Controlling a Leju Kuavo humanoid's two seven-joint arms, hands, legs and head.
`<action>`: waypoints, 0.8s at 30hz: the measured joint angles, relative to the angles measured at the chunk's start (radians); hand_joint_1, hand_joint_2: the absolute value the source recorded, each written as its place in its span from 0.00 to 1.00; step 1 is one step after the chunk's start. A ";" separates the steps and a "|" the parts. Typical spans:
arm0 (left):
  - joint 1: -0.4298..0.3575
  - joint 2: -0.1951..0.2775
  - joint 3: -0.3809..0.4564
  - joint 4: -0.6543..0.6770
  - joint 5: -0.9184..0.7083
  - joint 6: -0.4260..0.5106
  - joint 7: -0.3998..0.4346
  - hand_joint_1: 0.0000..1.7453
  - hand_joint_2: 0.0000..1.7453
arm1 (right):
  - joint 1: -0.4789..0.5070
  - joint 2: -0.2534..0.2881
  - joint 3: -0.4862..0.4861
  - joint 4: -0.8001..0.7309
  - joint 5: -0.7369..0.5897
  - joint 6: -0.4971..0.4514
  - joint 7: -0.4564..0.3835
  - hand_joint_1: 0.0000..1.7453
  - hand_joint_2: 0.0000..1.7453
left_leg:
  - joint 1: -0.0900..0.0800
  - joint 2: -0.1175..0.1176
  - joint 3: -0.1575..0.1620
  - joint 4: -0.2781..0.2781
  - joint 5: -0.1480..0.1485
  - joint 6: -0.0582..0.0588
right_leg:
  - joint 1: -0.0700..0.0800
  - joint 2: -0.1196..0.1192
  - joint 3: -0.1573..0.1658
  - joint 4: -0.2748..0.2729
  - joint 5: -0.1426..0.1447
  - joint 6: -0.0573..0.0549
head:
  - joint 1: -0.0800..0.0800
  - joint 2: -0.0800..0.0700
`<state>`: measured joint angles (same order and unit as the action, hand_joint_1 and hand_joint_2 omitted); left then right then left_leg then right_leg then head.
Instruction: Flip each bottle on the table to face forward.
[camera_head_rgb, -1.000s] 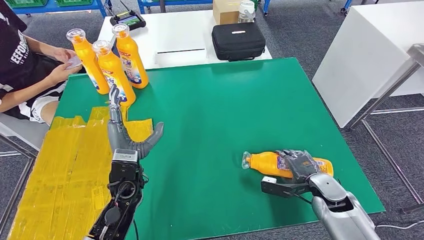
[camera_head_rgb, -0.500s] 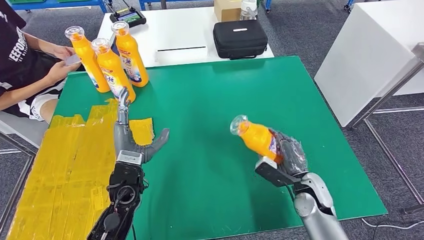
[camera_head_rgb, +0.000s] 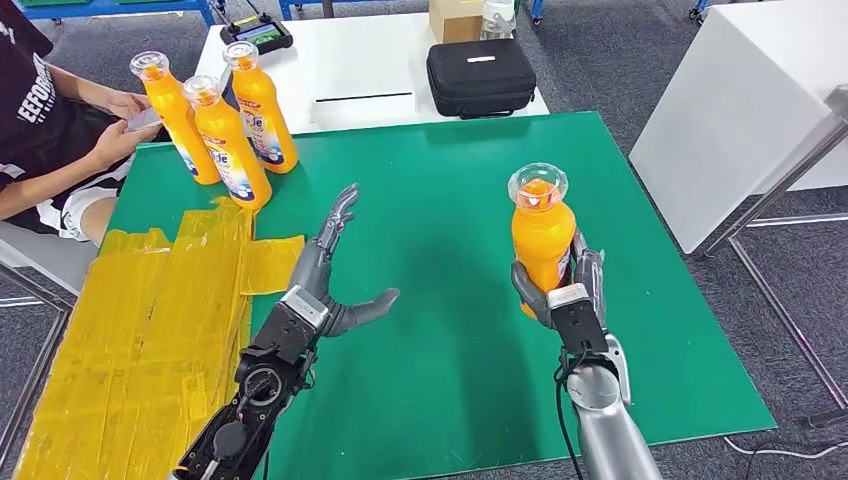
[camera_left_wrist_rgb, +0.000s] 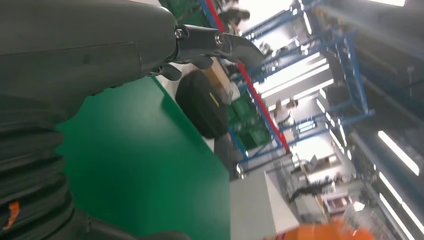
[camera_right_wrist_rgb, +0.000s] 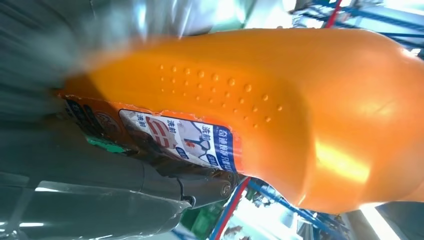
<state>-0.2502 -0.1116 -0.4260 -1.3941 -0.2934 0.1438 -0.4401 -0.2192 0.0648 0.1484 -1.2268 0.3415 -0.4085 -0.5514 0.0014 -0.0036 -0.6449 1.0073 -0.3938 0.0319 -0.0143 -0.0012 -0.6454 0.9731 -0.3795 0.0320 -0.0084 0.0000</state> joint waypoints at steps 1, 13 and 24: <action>-0.003 0.003 -0.006 0.000 0.010 -0.018 0.008 0.00 1.00 | -0.012 0.005 0.004 0.012 -0.011 0.005 -0.008 1.00 1.00 | 0.000 0.000 0.000 0.000 0.000 0.000 | 0.000 0.000 0.000 0.000 0.000 0.000 | 0.000 0.000; -0.027 0.023 -0.037 0.006 0.085 -0.155 0.050 0.00 1.00 | -0.124 0.050 0.099 0.164 -0.037 0.016 -0.042 1.00 1.00 | 0.000 0.000 -0.001 0.000 0.000 0.000 | 0.000 0.000 -0.001 0.000 0.000 0.000 | 0.000 0.000; -0.045 0.023 -0.038 0.033 0.102 -0.157 0.069 0.00 1.00 | -0.151 0.122 0.319 0.273 0.104 0.023 -0.030 1.00 1.00 | 0.001 0.000 -0.001 0.000 0.000 -0.001 | 0.001 0.000 -0.002 0.000 -0.001 -0.001 | 0.000 0.000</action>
<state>-0.2949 -0.0881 -0.4644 -1.3613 -0.1913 -0.0133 -0.3708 -0.3700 0.1871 0.4679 -0.9542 0.4455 -0.3859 -0.5813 0.0023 -0.0033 -0.6461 1.0072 -0.3938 0.0312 -0.0132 -0.0011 -0.6479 0.9734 -0.3803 0.0313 -0.0084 0.0000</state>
